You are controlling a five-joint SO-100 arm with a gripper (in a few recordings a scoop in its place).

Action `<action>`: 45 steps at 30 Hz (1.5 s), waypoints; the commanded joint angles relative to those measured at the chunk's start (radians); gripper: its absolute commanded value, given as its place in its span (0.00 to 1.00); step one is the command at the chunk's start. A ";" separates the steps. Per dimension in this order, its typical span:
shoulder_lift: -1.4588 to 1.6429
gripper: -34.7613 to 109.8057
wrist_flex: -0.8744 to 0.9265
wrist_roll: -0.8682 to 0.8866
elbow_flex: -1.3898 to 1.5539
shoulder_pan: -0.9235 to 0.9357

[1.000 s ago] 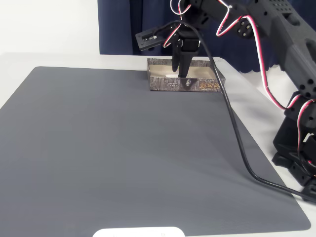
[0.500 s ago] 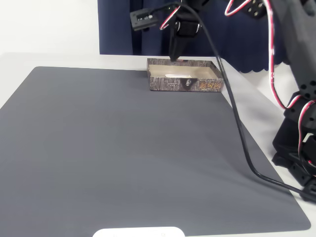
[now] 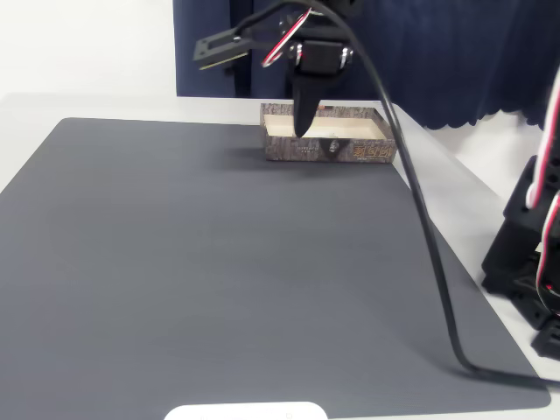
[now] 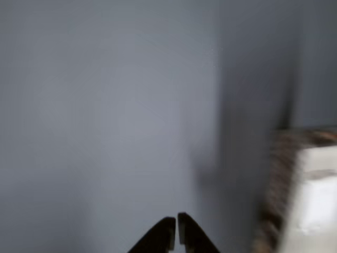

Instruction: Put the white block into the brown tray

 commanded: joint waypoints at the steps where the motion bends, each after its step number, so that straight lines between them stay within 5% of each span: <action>1: 0.175 0.24 -0.040 0.140 0.101 -0.153; 18: 0.715 0.24 -0.221 0.531 0.847 -0.638; 45: 1.525 0.24 -0.439 0.601 1.502 -0.680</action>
